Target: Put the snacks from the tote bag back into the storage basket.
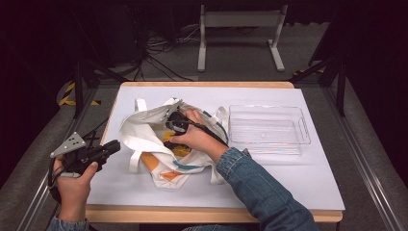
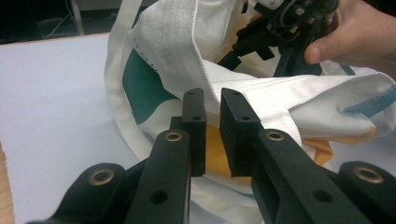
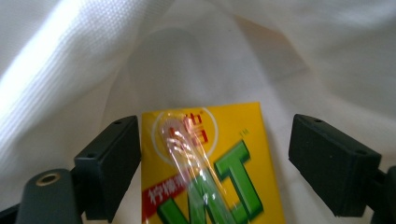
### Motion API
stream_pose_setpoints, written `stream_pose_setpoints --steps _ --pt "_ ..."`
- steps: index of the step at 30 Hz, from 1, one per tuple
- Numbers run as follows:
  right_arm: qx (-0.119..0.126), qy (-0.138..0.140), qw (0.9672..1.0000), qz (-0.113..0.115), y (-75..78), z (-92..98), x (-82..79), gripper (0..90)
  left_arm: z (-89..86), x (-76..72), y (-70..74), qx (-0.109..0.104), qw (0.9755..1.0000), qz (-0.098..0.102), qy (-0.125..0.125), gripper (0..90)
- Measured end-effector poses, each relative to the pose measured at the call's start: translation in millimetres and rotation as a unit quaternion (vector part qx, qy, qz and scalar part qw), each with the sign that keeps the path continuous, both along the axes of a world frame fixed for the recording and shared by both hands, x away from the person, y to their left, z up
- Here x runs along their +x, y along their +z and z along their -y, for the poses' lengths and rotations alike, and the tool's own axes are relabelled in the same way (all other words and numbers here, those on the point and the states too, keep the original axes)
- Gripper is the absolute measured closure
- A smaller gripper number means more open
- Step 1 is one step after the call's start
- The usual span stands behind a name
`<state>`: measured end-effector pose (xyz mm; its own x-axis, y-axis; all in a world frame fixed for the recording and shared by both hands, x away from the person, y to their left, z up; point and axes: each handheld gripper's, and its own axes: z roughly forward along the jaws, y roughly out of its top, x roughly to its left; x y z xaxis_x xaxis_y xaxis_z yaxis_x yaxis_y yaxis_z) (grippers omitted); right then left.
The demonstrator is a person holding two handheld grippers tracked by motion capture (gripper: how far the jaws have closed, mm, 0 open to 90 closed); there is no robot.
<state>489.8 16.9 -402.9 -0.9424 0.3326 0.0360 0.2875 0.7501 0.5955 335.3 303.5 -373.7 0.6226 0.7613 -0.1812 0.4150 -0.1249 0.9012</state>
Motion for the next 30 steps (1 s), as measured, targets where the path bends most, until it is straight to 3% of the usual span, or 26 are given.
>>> stream_pose_setpoints --steps 5,11,16,19,28,30 --pt "-0.016 0.028 0.9992 0.021 -9.0 -16.9 4.7 16.7 -2.0 0.0 -0.2 0.003 1.0 0.004 0.0 80.6" --pt "-0.029 0.027 0.9991 0.016 -12.2 -22.9 7.8 16.1 -2.4 -0.9 -0.4 0.0 1.0 0.001 0.002 80.6" --pt "-0.042 0.044 0.9981 -0.001 -15.3 -27.4 7.1 27.0 -1.5 -1.0 -0.4 -0.001 1.0 0.001 0.001 80.6" --pt "-0.05 0.053 0.9973 0.007 -13.7 -28.8 7.3 27.7 -1.6 -0.9 -0.5 -0.002 1.0 0.002 0.001 80.6" --pt "-0.043 0.055 0.9974 0.016 -7.2 -25.3 4.8 28.2 -2.6 -0.4 -0.5 0.0 1.0 0.003 0.001 80.6" --pt "-0.037 0.044 0.9982 0.015 -2.3 -22.0 2.4 28.2 -2.0 -0.2 -0.6 0.0 1.0 0.001 0.0 80.6"
